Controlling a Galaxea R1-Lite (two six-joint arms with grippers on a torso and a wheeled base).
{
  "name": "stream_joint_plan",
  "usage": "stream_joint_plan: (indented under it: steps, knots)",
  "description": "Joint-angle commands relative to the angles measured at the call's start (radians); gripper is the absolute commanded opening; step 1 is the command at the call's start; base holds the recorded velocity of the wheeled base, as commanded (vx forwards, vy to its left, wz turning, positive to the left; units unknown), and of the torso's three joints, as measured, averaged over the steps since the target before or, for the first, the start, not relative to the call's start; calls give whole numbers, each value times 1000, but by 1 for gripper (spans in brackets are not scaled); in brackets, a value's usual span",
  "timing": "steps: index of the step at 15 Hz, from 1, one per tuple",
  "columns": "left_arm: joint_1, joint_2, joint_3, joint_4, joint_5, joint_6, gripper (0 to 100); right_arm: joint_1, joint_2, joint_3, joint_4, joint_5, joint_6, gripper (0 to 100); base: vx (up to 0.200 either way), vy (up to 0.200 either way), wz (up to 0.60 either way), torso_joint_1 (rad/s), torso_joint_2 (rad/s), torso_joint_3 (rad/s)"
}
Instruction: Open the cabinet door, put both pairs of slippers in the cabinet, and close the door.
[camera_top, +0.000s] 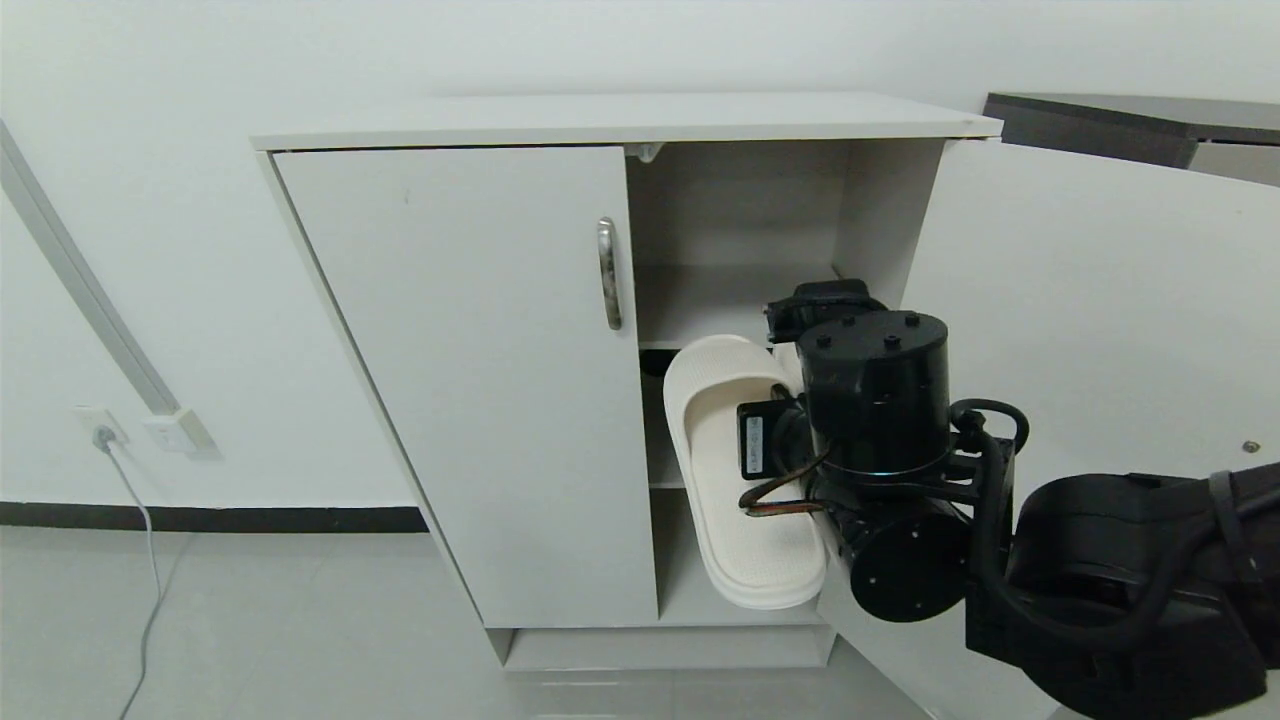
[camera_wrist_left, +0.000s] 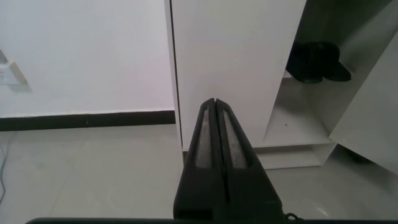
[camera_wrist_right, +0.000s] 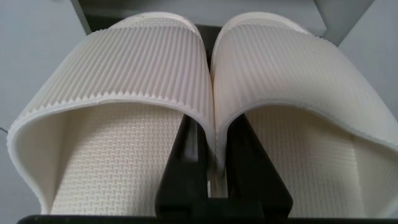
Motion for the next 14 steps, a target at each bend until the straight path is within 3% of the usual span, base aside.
stream_joint_plan:
  steps: [1,5,14]
  knots:
    - [0,1,0,0,0,0,0,-2,3,-7,-8,0,6,0,0,0,0,0,0,0]
    - [0,1,0,0,0,0,0,-7,2,3,-20,0,6,0,0,0,0,0,0,0]
    - [0,1,0,0,-2,0,0,-9,11,10,-20,0,5,0,200,0,0,0,4,3]
